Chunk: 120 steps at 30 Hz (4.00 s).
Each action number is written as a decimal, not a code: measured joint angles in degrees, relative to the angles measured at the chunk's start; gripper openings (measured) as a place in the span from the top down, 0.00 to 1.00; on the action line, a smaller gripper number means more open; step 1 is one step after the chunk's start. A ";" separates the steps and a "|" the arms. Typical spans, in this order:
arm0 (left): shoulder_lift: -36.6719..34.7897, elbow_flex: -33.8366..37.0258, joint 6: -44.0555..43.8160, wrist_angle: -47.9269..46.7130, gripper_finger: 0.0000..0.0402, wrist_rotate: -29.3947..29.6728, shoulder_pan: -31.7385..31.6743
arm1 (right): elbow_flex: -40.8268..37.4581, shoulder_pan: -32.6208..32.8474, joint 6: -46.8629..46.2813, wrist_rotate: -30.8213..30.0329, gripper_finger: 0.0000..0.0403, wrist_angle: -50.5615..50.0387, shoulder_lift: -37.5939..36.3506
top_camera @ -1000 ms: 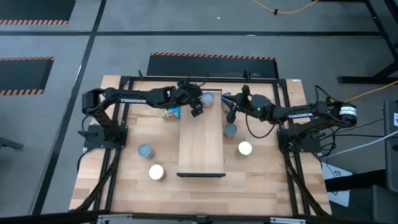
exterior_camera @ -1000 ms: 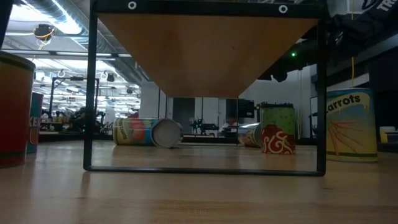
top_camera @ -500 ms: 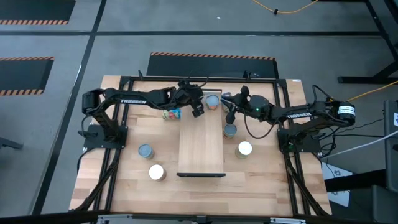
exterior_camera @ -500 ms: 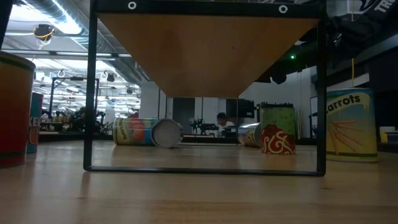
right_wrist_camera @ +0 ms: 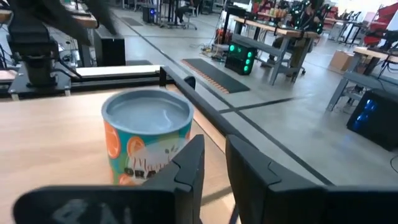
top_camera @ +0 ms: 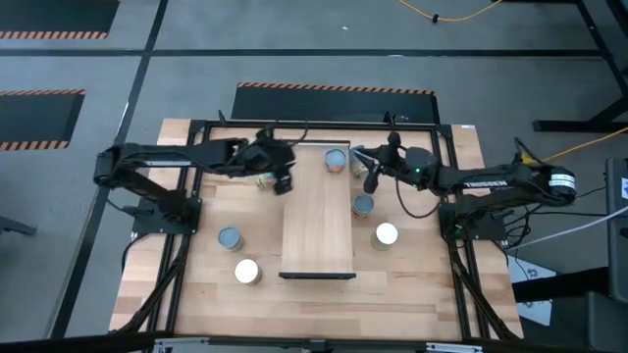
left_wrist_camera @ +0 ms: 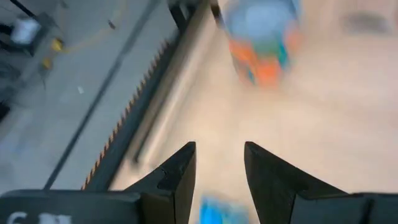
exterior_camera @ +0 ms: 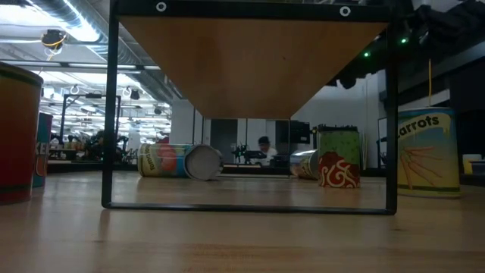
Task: Pick and place cans onto a shelf
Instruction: Put the small canned carrots on the shelf
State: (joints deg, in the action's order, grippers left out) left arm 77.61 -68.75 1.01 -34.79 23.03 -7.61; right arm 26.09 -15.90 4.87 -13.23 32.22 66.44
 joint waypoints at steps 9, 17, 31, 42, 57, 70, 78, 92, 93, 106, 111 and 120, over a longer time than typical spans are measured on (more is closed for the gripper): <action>-8.73 -0.02 -12.27 -21.14 0.68 -0.13 11.08 | -0.02 1.34 -0.41 2.82 0.82 -11.07 -7.97; -13.55 9.61 -18.82 -18.20 0.68 0.94 22.02 | 0.00 2.62 -3.62 3.91 0.82 -11.14 -9.55; -15.18 37.39 -18.13 15.99 0.68 1.51 25.67 | 0.00 2.82 -9.32 4.46 0.82 -11.50 -8.79; -15.22 47.73 -16.96 34.61 0.68 2.99 21.07 | 0.00 2.82 -9.16 4.33 0.82 -11.38 -8.79; -10.14 50.60 -17.49 49.97 0.68 2.83 16.31 | 0.00 2.82 -8.95 4.33 0.82 -11.40 -8.79; 1.83 50.60 -20.26 60.52 0.68 4.98 14.55 | 0.00 2.82 -8.92 4.33 0.82 -11.40 -8.79; 7.95 50.60 -20.56 68.48 0.68 5.07 12.47 | 0.00 2.82 -8.92 4.33 0.82 -11.40 -8.79; 13.08 50.60 -23.19 73.54 0.68 5.01 8.34 | 0.00 2.80 -8.90 4.34 0.82 -11.41 -8.79; 13.08 50.60 -23.28 73.61 0.68 5.00 8.17 | 0.00 2.81 -8.90 4.34 0.82 -11.41 -8.79; 13.08 50.60 -23.47 75.65 0.68 4.48 7.31 | 0.00 2.80 -8.90 4.35 0.82 -11.42 -8.79; 13.08 50.60 -23.51 75.63 0.68 4.50 5.95 | 0.00 2.80 -8.90 4.35 0.82 -11.42 -8.79; 13.08 50.60 -23.47 75.63 0.68 3.32 3.71 | 0.00 2.80 -8.88 4.34 0.82 -11.40 -8.79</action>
State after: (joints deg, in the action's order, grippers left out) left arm 90.70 -18.15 -22.46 40.84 26.35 -3.90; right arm 26.09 -13.10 -4.01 -8.89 20.82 57.65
